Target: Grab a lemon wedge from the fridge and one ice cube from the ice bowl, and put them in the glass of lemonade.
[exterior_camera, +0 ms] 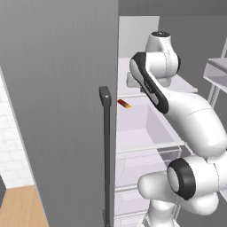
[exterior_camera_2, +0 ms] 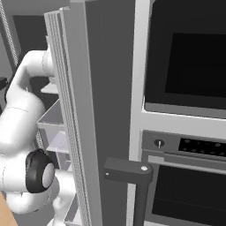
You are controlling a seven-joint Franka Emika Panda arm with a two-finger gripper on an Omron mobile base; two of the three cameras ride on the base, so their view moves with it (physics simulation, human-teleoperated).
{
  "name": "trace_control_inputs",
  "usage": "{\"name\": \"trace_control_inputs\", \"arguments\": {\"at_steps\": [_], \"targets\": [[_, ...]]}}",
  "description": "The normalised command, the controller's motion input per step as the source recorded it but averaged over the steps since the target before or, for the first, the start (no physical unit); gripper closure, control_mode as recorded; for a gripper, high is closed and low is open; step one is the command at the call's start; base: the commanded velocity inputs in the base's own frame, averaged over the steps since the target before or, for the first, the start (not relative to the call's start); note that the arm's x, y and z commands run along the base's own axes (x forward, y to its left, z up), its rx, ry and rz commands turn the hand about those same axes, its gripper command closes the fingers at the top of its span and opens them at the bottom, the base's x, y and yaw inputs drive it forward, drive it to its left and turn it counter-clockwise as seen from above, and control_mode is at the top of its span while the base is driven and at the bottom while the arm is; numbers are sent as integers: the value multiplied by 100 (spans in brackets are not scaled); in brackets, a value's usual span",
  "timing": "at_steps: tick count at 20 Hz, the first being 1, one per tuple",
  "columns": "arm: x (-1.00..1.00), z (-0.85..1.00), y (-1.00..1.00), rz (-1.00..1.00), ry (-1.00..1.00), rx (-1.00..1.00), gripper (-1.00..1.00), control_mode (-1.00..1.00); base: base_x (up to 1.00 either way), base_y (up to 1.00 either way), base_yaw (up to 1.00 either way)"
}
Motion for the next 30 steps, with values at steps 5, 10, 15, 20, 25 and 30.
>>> {"name": "trace_control_inputs", "arguments": {"at_steps": [5, 10, 15, 20, 25, 30], "targets": [[-100, -16, 0, 0, -1, 0, 100, -100, 0, 0, 0], [-100, -5, 0, 0, 0, 0, 100, -100, 0, 0, 0], [-100, -24, 1, 0, 0, 0, 100, -100, 0, 0, 0], [-20, -7, 2, 0, 0, 0, 100, 100, -80, 4, 0], [0, 0, 0, 0, 0, 0, 100, 100, -100, 8, 0], [0, 0, 0, 0, 0, 0, 100, 100, -100, 13, 0]]}}
